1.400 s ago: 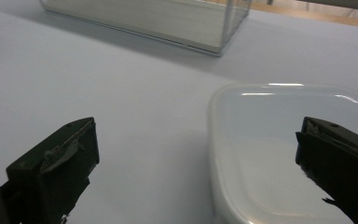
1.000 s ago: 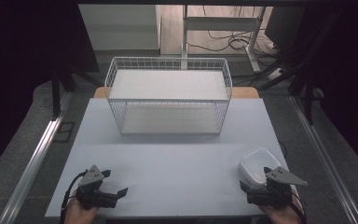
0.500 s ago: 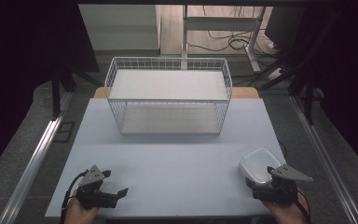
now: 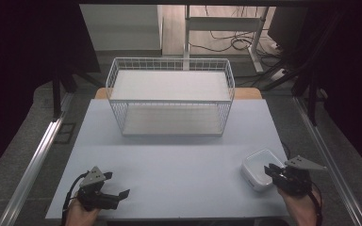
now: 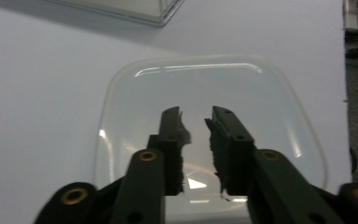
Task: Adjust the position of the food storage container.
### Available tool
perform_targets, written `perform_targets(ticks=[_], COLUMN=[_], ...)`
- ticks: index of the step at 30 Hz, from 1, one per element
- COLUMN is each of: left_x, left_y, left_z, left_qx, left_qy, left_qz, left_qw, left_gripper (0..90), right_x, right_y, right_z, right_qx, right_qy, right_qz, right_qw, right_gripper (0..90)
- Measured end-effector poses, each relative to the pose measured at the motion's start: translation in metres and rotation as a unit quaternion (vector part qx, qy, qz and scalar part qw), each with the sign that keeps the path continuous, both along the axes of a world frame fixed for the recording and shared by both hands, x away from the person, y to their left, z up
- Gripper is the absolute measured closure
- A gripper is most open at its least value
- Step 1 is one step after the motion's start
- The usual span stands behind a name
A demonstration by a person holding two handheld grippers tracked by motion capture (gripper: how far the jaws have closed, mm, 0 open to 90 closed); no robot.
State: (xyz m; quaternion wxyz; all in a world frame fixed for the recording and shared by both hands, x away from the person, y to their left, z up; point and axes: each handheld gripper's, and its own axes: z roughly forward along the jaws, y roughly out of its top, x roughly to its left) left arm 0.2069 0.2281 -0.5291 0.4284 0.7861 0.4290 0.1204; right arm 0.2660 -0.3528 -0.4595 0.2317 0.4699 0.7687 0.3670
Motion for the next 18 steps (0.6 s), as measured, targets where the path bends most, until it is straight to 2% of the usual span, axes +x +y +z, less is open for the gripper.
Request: perform_targets(ticks=[4, 6, 7, 8, 10, 13, 18], left_x=[0.001, 0.001, 0.001, 0.002, 0.002, 0.002, 0.003], left_y=[0.000, 0.000, 0.000, 0.000, 0.000, 0.000, 0.000], left_z=[-0.001, -0.001, -0.001, -0.002, -0.002, -0.002, -0.003], left_qx=[-0.002, -0.003, -0.003, -0.003, -0.003, -0.003, -0.003], left_qy=[0.003, 0.006, 0.006, 0.007, 0.007, 0.008, 0.011], left_qz=[-0.001, 0.000, 0.000, 0.000, 0.000, 0.001, 0.003], left_qw=[1.0000, 1.0000, 1.0000, 1.0000, 1.0000, 1.0000, 0.9999], left_gripper=[3.8, 3.8, 3.9, 3.8, 3.9, 3.9, 3.9], right_x=[0.008, 0.016, 0.016, 0.021, 0.023, 0.031, 0.038], right_y=[-0.007, -0.016, -0.016, -0.023, -0.027, -0.044, -0.061], right_z=[0.002, 0.001, 0.001, 0.001, 0.002, 0.003, -0.003], right_qx=[0.007, 0.014, 0.014, 0.021, 0.021, 0.016, 0.004], right_qy=[-0.001, 0.010, 0.010, 0.015, 0.015, 0.012, 0.015], right_qz=[-0.012, -0.034, -0.034, -0.053, -0.059, -0.091, -0.103], right_qw=[0.9999, 0.9993, 0.9993, 0.9983, 0.9979, 0.9956, 0.9945], right_gripper=[84.5, 88.8, 88.8, 89.0, 89.0, 89.0, 88.9])
